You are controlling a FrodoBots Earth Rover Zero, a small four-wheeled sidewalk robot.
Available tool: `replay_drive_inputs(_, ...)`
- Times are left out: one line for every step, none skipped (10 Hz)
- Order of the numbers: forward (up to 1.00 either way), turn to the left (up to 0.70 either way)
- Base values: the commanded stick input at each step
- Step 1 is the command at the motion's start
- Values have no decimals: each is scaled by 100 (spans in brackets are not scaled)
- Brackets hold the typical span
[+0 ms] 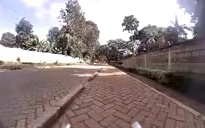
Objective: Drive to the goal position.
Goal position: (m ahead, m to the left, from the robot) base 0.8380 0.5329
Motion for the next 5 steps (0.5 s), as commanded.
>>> replay_drive_inputs(70, -34)
replay_drive_inputs(70, -34)
replay_drive_inputs(70, -34)
replay_drive_inputs(70, -35)
replay_drive_inputs(70, -25)
